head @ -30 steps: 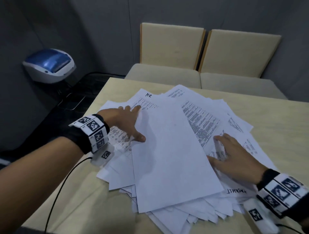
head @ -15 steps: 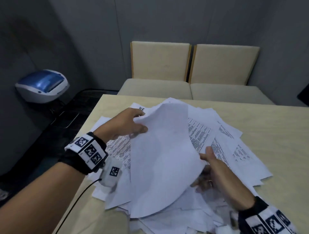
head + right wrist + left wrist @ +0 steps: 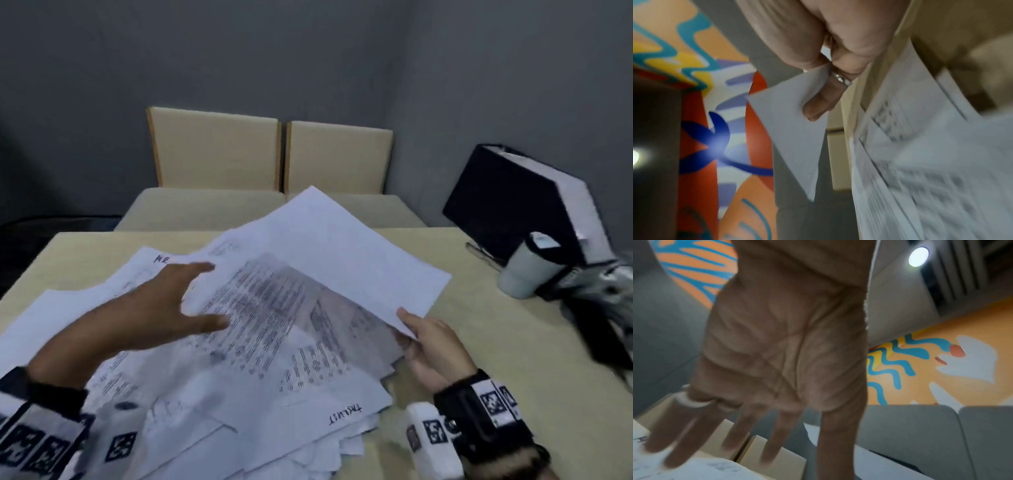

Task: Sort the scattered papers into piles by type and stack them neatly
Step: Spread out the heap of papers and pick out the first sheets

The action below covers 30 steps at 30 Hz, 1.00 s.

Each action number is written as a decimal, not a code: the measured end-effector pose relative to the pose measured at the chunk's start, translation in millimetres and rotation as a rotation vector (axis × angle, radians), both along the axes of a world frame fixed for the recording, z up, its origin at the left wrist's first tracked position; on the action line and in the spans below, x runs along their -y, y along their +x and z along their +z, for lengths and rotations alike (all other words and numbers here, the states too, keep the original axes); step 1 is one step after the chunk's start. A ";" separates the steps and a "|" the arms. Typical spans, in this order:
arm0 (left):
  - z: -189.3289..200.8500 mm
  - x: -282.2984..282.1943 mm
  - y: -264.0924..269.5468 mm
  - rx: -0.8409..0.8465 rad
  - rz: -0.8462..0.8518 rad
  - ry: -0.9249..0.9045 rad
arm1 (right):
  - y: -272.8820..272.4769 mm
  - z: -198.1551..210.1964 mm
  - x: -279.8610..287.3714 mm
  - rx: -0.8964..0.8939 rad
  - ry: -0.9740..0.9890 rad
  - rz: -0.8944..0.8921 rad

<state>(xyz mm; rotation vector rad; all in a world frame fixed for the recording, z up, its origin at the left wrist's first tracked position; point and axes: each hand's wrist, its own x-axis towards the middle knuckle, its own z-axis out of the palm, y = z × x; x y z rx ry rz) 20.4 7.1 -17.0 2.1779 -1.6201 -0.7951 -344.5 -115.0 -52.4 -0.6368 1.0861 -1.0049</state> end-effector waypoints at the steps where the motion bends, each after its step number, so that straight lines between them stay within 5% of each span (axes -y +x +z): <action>1: -5.2 -6.2 1.8 0.119 -0.104 0.155 | -12.1 1.7 14.5 -0.006 0.025 -0.074; 4: -19.9 -20.3 7.8 0.214 -0.214 0.381 | -44.3 4.3 50.4 -0.219 0.047 -0.204; 19: -32.0 -29.6 -5.8 0.263 -0.179 0.390 | -73.3 -39.5 103.6 -0.595 0.104 -0.157; 23: -33.9 -36.3 4.9 0.208 -0.182 0.369 | -90.3 -43.5 110.0 -0.749 0.092 -0.057; 27: -39.3 -66.4 19.3 0.046 -0.043 0.272 | -116.1 -30.4 94.9 -1.352 -0.011 0.145; 30: -28.9 -86.4 13.3 -0.031 0.045 0.271 | -80.3 0.3 48.8 -1.363 -0.200 0.271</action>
